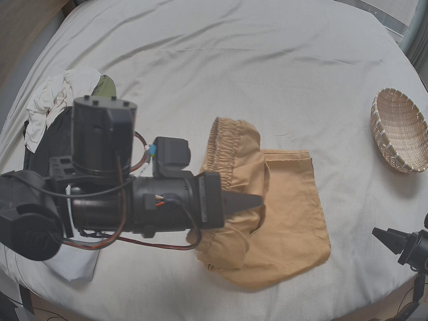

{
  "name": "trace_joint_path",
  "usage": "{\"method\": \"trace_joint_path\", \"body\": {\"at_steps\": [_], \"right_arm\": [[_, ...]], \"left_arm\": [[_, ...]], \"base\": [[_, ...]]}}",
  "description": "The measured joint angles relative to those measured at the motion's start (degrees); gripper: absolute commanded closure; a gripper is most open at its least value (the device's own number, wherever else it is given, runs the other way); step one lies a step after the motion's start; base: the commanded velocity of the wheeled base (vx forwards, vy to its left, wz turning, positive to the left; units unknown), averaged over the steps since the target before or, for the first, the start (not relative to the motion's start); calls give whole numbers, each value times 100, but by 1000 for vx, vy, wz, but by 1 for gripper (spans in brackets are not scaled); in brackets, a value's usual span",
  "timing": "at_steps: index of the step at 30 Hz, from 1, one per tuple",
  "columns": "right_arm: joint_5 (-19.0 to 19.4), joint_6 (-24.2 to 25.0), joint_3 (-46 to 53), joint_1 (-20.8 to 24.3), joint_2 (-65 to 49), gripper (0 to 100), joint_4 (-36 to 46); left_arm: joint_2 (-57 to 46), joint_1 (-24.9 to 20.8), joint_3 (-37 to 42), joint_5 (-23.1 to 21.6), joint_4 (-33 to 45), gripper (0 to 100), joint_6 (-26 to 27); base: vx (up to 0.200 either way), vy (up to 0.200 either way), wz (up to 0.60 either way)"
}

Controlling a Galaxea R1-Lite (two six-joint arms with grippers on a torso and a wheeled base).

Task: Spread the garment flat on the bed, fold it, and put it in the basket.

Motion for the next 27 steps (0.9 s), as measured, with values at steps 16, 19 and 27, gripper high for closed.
{"method": "trace_joint_path", "body": {"at_steps": [16, 19, 27], "right_arm": [[11, 10, 16, 2, -13, 0, 0], [44, 10, 16, 5, -5, 0, -5], [250, 18, 38, 24, 63, 0, 17]], "left_arm": [[1187, -240, -612, -46, -621, 0, -401], [1224, -246, -628, -34, -796, 0, -434], [1150, -235, -521, 28, -895, 0, -555]], "base": [[0, 0, 0], [0, 0, 0], [0, 0, 0]]}}
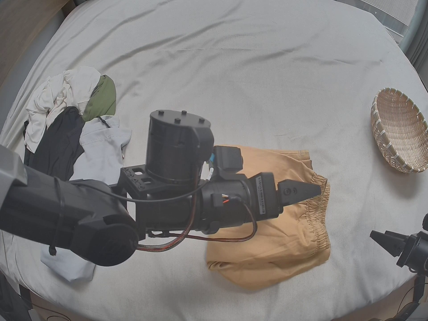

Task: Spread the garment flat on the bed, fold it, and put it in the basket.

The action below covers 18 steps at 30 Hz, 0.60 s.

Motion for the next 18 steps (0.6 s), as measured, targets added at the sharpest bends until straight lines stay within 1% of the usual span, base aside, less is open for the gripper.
{"method": "trace_joint_path", "body": {"at_steps": [2, 5, 8, 11, 18], "right_arm": [[115, 30, 0, 2, 30, 0, 0], [254, 213, -16, 2, 122, 0, -24], [411, 400, -50, 18, 279, 0, -84], [528, 499, -94, 33, 607, 0, -268], [583, 550, -168, 93, 1396, 0, -747]], "left_arm": [[-89, 37, 105, 9, 9, 0, -2], [-318, 111, 335, 16, 22, 0, 0], [-607, 227, 653, 55, 41, 0, 11], [-985, 414, 1063, 184, 35, 0, 22], [-1790, 858, 1799, 362, 0, 0, 40]], "base": [[0, 0, 0], [0, 0, 0], [0, 0, 0], [0, 0, 0], [0, 0, 0]]}}
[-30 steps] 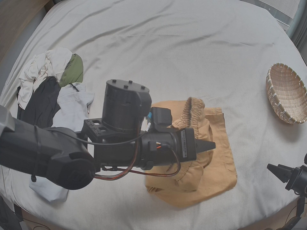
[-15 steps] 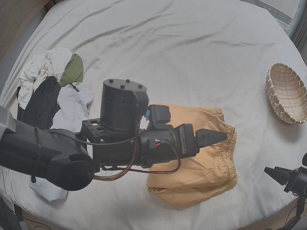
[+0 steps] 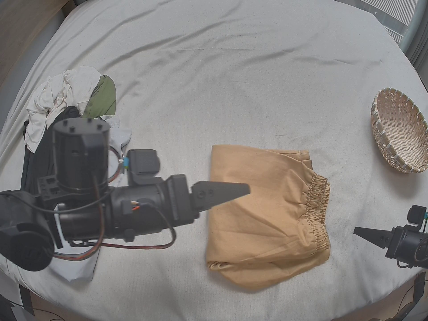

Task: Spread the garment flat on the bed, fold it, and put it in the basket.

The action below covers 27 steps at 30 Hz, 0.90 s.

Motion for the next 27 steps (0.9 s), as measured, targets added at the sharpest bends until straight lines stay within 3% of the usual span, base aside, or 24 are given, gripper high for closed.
{"method": "trace_joint_path", "body": {"at_steps": [13, 27], "right_arm": [[0, 324, -276, 354, 1692, 0, -1079], [-17, 389, -273, 812, 2687, 0, -1694]], "left_arm": [[-1517, 1380, 1239, -22, -22, 0, 30], [-1808, 1709, 1626, -30, -266, 0, 90]], "base": [[0, 0, 0], [0, 0, 0]]}}
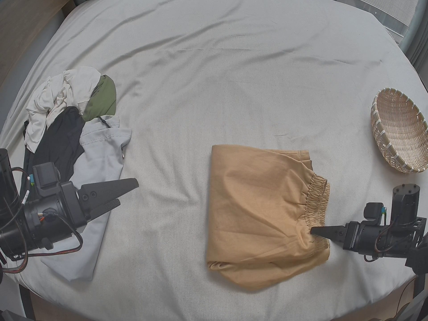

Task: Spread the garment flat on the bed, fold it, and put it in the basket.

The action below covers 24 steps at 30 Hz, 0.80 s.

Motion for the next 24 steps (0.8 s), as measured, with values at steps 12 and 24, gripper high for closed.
{"method": "trace_joint_path", "body": {"at_steps": [12, 24], "right_arm": [[-7, 789, 0, 655, 529, 100, -1300], [96, 1019, 339, 1154, -468, 100, -1297]], "left_arm": [[-99, 21, 301, 2, -329, 0, -35], [-166, 24, 430, 7, -347, 0, -33]], "base": [[0, 0, 0], [0, 0, 0]]}}
